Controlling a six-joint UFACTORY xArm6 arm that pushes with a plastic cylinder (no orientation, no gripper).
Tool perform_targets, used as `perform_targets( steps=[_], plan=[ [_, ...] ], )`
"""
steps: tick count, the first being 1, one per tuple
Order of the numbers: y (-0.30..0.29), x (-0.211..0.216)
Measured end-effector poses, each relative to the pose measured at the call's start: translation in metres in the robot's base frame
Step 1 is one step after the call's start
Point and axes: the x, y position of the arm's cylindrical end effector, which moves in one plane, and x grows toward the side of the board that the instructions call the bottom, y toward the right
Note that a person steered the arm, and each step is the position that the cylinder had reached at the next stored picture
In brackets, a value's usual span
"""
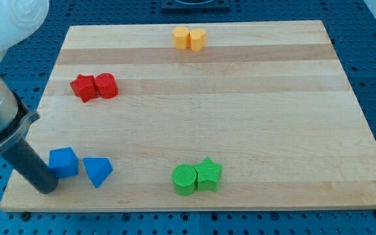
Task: Push the blue triangle and blue cube to the red star
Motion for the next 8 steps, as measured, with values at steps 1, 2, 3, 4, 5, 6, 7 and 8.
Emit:
perform_targets(
  steps=[1, 2, 3, 4, 5, 6, 7, 8],
  plan=[
    [0.019, -0.065],
    [0.022, -0.106],
    [0.021, -0.105],
    [0.002, -0.082],
    [-0.018, -0.018],
    [-0.016, 0.031],
    [-0.011, 0.032],
    [0.053, 0.032]
  ],
)
